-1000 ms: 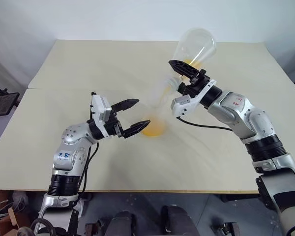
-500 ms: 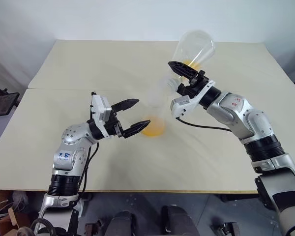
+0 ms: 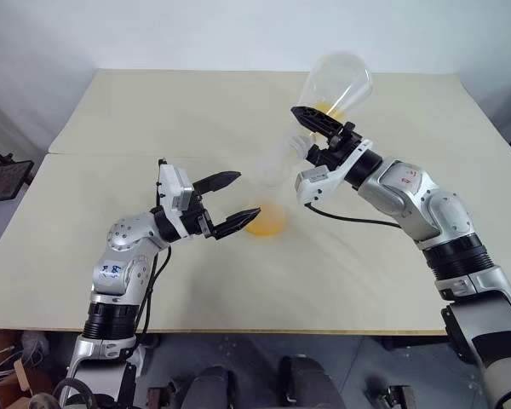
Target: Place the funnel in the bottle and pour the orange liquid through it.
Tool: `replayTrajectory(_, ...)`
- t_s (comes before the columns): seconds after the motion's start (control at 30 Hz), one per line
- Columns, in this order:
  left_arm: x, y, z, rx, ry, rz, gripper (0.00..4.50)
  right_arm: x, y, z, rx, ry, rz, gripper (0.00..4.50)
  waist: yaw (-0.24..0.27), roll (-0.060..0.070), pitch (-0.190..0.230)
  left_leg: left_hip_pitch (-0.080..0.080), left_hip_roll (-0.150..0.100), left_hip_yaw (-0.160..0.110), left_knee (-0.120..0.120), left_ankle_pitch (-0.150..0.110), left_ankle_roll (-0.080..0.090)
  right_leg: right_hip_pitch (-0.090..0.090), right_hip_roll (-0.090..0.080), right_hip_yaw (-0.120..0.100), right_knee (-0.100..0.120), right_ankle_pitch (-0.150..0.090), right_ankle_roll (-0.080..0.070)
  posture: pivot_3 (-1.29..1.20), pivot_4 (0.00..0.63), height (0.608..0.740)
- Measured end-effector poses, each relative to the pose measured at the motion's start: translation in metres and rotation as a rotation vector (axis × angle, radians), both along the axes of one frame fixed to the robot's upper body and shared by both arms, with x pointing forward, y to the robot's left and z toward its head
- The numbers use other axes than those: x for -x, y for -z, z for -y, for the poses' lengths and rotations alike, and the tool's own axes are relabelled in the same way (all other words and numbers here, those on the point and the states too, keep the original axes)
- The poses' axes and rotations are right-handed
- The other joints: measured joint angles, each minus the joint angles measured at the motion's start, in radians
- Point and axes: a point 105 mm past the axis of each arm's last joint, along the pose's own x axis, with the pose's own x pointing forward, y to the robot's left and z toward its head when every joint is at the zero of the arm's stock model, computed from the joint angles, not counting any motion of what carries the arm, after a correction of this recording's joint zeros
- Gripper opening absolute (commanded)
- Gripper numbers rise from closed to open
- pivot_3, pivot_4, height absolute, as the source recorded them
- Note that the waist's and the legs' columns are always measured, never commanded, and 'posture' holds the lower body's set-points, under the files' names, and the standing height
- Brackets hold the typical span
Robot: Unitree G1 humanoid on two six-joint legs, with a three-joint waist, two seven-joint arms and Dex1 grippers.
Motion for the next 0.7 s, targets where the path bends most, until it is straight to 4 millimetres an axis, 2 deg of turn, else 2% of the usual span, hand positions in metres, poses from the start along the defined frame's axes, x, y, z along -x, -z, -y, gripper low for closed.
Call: replayTrajectory(0.7,0.0,0.0,0.0001,0.0,0.0,0.0,4.5,0.0004,-0.001,0.0001,-0.007,-0.002,0.007,2.72,0.0,0.0,0.0,0.0,0.0,0.0,0.0,0.0,0.0,0.0,0.0,0.0,0.0,0.0,0.0,0.0,0.15,0.74)
